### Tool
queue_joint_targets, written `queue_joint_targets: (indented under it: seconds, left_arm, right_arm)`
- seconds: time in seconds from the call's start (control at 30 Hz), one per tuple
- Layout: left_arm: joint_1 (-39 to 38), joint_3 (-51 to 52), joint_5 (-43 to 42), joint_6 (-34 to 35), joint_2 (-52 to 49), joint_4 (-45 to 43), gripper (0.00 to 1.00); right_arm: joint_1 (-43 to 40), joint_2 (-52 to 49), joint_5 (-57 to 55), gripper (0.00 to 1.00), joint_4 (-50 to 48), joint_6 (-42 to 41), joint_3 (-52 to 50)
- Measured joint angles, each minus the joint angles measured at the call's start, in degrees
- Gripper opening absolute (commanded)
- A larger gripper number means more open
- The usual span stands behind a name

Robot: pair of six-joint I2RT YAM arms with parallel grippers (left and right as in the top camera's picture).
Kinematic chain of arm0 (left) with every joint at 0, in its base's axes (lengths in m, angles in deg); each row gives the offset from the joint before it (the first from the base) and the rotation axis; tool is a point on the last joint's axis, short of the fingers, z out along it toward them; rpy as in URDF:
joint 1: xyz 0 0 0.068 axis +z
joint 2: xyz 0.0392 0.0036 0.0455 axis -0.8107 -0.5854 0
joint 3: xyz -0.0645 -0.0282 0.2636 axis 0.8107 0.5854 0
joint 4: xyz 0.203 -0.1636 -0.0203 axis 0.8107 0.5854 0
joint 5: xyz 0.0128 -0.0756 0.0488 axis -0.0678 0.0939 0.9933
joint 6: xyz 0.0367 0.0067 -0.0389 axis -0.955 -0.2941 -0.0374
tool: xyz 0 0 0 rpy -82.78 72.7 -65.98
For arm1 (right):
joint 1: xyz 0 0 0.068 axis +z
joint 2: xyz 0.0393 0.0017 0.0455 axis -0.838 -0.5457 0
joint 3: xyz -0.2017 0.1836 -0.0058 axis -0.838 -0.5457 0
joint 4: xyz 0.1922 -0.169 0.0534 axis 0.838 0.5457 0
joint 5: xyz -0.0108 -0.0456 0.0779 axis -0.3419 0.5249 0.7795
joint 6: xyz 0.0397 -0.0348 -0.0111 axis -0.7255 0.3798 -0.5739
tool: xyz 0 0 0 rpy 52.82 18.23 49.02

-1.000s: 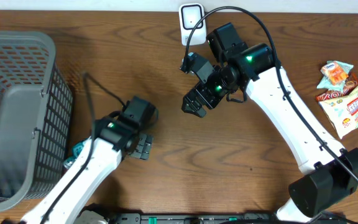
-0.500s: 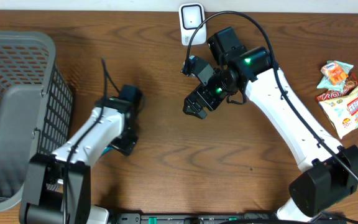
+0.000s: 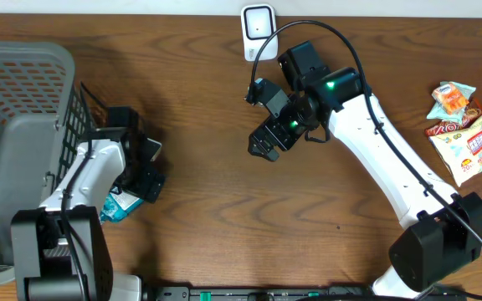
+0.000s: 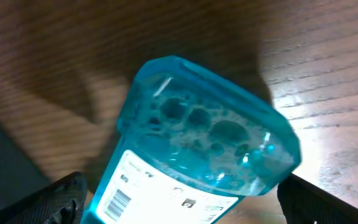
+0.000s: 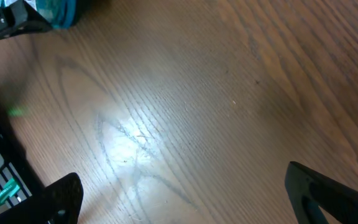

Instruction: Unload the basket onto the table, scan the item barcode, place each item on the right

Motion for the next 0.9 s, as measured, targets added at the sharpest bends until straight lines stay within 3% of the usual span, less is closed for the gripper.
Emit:
queue_joint_targets:
  seconds: [0.37,0.83,0.9]
  left_arm:
    - [0.0,7.5,-3.9,-2.2,0.0,-5.7,0.98]
    - [-0.8,7.6,-6.1,-2.4,0.3,-7.5,1.00]
    - [-1.7,7.6,-7.7,-2.4,0.5,-8.9,0.92]
  right_arm:
    - [0.0,0.0,-0.6,0.99,-0.1,0.0,0.0]
    - [0.0,0.0,-0.7,0.99,-0.2,0.0,0.0]
    - [0.0,0.0,-0.7,0.99,-0.2,0.0,0.0]
